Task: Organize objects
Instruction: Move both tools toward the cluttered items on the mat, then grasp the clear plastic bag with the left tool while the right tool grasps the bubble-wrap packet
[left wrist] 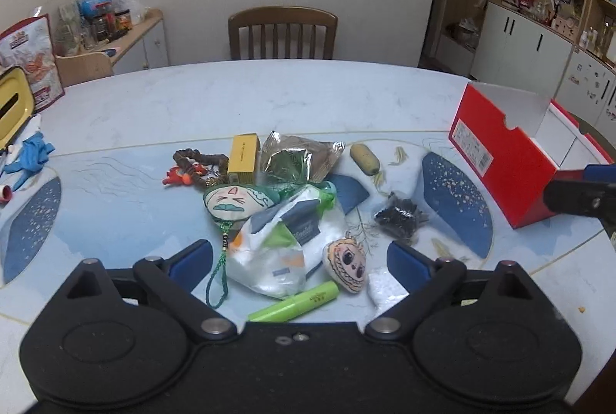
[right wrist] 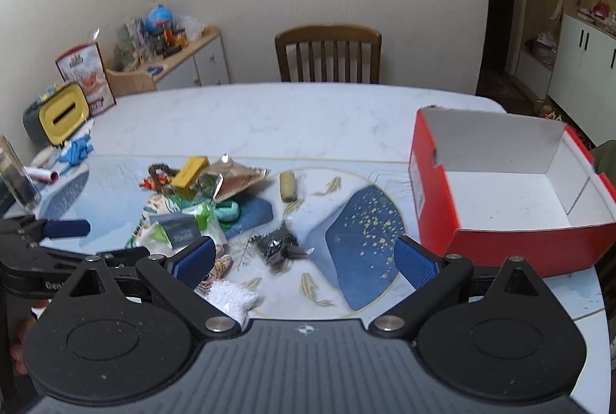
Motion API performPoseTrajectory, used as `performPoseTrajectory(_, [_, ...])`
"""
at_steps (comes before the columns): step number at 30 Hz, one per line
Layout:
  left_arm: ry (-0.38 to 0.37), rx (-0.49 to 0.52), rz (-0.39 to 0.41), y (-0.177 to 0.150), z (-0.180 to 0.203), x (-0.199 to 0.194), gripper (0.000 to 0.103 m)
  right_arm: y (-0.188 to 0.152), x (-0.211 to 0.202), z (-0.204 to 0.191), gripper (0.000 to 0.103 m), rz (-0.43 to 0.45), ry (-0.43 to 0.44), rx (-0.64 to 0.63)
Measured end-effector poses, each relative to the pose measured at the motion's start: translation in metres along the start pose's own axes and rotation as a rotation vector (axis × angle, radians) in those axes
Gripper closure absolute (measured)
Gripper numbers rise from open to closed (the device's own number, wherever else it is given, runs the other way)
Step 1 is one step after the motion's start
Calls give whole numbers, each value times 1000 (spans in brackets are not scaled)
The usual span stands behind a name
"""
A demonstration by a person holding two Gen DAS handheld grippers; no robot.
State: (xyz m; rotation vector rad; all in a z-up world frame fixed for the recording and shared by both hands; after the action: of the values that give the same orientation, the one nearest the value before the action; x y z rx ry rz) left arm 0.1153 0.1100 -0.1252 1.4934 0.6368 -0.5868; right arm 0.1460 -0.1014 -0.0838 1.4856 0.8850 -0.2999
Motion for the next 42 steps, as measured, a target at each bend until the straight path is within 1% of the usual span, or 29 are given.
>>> performPoseTrajectory(4, [-19, 13, -2, 6, -9, 16, 9, -4, 22, -9, 3, -39, 20, -43])
performPoseTrajectory(6, [-24, 27, -9, 9, -13, 26, 10, -8, 33, -16, 3, -71, 53, -73])
performPoseTrajectory(8, [-32, 40, -21, 12, -15, 36, 13, -14, 43, -24, 3, -112, 105, -99])
performPoseTrajectory(10, [-45, 57, -29, 13, -17, 46, 17, -21, 53, -34, 3, -137, 135, -141])
performPoseTrajectory(13, [-64, 96, -43, 15, -15, 59, 22, -30, 67, -51, 3, -158, 139, -217])
performPoseTrajectory(15, [-72, 129, -42, 16, -14, 65, 23, -35, 73, -58, 4, -171, 148, -245])
performPoseTrajectory(16, [-74, 140, -44, 16, -14, 68, 26, -37, 76, -61, 4, -180, 152, -249])
performPoseTrajectory(17, [-79, 145, -46, 16, -14, 70, 32, -39, 80, -62, 4, -192, 158, -249])
performPoseTrajectory(20, [-97, 153, -59, 15, -15, 81, 43, -45, 91, -65, 4, -224, 159, -247])
performPoseTrajectory(21, [-103, 162, -62, 15, -16, 83, 44, -47, 96, -65, 4, -234, 158, -246])
performPoseTrajectory(23, [-119, 177, -65, 15, -15, 86, 51, -51, 102, -67, 4, -248, 153, -245])
performPoseTrajectory(28, [-146, 193, -89, 10, -15, 92, 59, -61, 120, -70, 14, -293, 139, -233])
performPoseTrajectory(32, [-157, 182, -100, 8, -19, 95, 65, -64, 129, -71, 19, -316, 129, -212])
performPoseTrajectory(33, [-163, 177, -103, 8, -20, 96, 68, -64, 130, -71, 23, -318, 129, -208])
performPoseTrajectory(35, [-172, 168, -107, 8, -22, 97, 73, -64, 131, -73, 23, -318, 126, -207])
performPoseTrajectory(38, [-187, 156, -107, 9, -24, 96, 77, -63, 130, -73, 25, -324, 126, -190])
performPoseTrajectory(39, [-193, 153, -107, 9, -24, 95, 79, -62, 130, -73, 29, -323, 125, -185])
performPoseTrajectory(40, [-199, 151, -106, 9, -25, 95, 81, -62, 129, -72, 37, -321, 124, -182])
performPoseTrajectory(42, [-210, 152, -102, 9, -25, 92, 84, -61, 128, -72, 48, -330, 119, -177])
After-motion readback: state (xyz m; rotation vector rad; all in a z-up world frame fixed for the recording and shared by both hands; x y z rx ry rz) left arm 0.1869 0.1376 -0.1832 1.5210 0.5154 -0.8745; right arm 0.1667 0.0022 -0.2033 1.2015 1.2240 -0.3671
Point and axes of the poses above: each gripper's, at about its wrist camera, not at the fingertips, and x roughly the way its jaws point, z to its right, y to its top, the point moved 5 cm from there along x, roughly the way its jaws point, and after that the axes turned 4 degrees about x, right-handed, at the moved point
